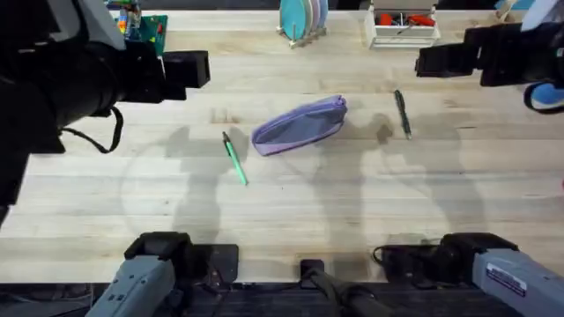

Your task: Unzip the bag, pick up the pens from the table one at a time and place them inside, then zip the bag closed.

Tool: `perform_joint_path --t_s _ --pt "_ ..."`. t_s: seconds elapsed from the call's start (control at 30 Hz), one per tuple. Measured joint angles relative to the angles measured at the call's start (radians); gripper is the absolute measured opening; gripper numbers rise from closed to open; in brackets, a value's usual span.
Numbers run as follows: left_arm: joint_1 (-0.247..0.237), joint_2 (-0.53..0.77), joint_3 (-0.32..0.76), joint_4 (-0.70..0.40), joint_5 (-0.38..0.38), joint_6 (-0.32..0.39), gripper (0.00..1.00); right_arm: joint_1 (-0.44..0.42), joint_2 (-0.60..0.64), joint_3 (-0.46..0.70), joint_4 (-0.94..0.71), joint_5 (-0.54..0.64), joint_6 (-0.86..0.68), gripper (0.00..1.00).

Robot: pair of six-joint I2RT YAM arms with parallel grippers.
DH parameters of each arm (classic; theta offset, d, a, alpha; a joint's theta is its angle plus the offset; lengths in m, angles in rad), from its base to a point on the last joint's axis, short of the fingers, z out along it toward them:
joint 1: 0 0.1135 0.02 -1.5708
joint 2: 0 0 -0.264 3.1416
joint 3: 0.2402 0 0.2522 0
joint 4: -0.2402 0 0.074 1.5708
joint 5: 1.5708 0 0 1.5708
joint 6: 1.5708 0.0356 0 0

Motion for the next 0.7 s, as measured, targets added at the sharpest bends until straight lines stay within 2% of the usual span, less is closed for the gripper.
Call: perform_joint_path --t_s 0.1,0.2,0.27,0.4,0.47,0.57,0.7 --pt "0.000 -0.003 0.010 -0.017 0.014 0.053 0.994 0.000 0.000 0.000 0.000 0.000 -0.012 0.995" --pt "0.000 -0.005 0.011 -0.070 0.064 0.156 0.994 0.000 0.000 0.000 0.000 0.000 -0.025 0.995" --pt "0.000 -0.005 0.011 -0.101 0.131 0.253 0.993 0.000 0.000 0.000 0.003 0.000 -0.031 0.996" --pt "0.000 -0.005 0.011 -0.189 0.332 0.525 0.993 0.000 0.000 0.000 0.007 0.000 -0.042 0.996" --pt "0.000 -0.005 0.011 -0.199 0.400 0.621 0.993 0.000 0.000 0.000 0.008 0.000 -0.054 0.996" --pt "0.000 -0.005 0.011 -0.198 0.456 0.702 0.994 0.000 0.000 0.000 0.013 0.000 -0.064 0.995" --pt "0.000 -0.005 0.011 -0.198 0.501 0.756 0.994 0.000 0.000 0.000 0.013 0.000 -0.068 0.995"
